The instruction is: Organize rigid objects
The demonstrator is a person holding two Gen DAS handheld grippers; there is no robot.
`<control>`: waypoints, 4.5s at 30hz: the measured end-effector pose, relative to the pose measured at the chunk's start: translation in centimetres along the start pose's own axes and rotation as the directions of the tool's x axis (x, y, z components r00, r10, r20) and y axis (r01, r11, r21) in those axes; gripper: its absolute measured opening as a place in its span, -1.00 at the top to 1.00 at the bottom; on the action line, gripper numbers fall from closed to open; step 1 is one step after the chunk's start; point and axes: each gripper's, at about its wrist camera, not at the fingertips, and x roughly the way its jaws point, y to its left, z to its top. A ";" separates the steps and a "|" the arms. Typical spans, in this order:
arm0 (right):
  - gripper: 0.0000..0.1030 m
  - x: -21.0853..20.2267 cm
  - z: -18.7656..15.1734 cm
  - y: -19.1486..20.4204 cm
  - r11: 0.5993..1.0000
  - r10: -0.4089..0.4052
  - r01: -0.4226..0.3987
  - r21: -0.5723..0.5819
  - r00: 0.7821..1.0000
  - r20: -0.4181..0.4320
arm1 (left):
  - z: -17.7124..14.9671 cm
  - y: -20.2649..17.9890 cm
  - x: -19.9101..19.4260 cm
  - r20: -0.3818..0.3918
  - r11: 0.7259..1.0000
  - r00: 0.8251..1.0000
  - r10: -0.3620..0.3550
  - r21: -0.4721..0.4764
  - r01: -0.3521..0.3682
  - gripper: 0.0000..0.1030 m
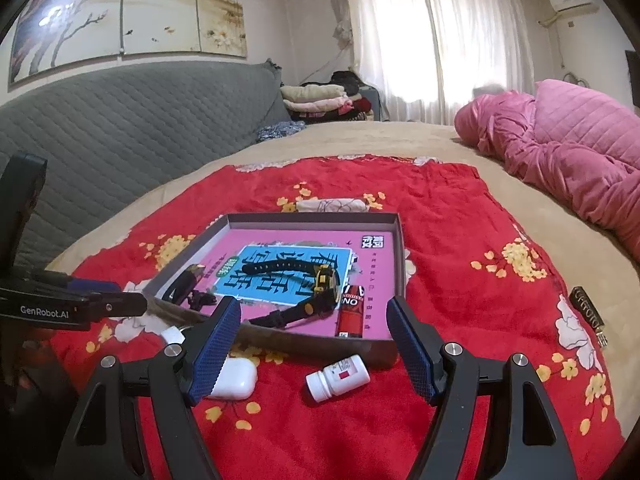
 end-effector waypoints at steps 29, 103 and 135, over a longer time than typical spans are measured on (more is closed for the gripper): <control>-0.49 0.7 -1.4 2.7 0.996 0.035 -0.044 -0.075 0.992 -0.122 | -2.2 0.3 0.7 -0.061 1.000 0.998 -0.012 0.004 0.012 -0.16; 0.00 9.9 -4.2 -1.9 0.998 0.044 -0.054 -0.016 0.926 -0.374 | -2.6 0.1 7.1 -0.135 0.996 0.988 -0.073 -0.068 0.064 -0.16; 0.00 7.8 -2.8 -2.6 0.983 0.172 -0.142 0.120 0.942 -0.289 | -2.6 0.5 5.9 -0.084 0.987 0.985 -0.151 -0.064 0.146 0.02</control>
